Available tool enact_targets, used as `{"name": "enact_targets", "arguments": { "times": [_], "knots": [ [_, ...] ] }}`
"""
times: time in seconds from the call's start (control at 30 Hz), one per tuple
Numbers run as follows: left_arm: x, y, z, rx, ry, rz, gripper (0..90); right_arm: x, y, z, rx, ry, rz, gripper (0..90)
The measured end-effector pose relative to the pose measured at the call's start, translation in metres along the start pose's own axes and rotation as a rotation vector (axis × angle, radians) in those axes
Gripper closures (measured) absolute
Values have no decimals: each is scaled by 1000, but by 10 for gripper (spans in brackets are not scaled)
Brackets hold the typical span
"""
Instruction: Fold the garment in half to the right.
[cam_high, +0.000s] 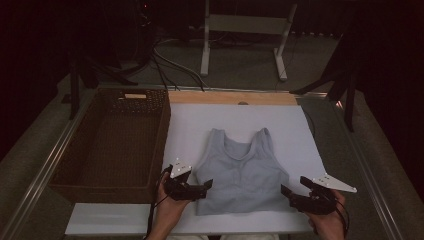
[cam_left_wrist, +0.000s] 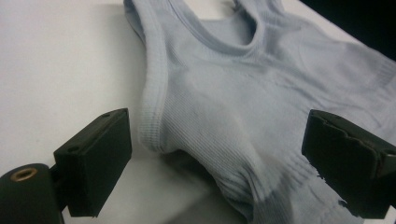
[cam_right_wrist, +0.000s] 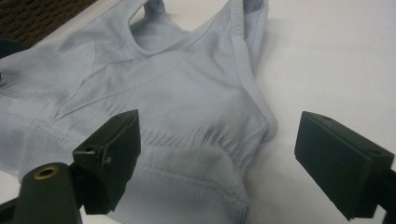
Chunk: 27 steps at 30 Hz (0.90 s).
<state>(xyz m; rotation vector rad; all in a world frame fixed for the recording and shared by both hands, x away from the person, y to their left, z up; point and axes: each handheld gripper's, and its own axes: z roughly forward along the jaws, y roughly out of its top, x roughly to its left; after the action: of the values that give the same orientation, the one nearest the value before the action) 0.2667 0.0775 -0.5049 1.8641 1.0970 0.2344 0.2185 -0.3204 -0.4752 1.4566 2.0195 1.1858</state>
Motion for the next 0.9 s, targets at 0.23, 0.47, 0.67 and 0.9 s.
{"name": "enact_targets", "arguments": {
  "times": [0.23,0.47,0.67,0.9],
  "knots": [
    [2,-8,2,31,-13,-40,103,1,0,-1,-11,1,-1,146],
    [-1,-11,6,53,-30,-44,104,1,1,-3,-21,0,-2,147],
    [-3,-10,9,73,-46,-54,108,1,1,-3,-23,-2,-3,148],
    [-8,-7,13,69,-43,-43,109,2,1,-2,-23,0,-8,148]
  ]
}}
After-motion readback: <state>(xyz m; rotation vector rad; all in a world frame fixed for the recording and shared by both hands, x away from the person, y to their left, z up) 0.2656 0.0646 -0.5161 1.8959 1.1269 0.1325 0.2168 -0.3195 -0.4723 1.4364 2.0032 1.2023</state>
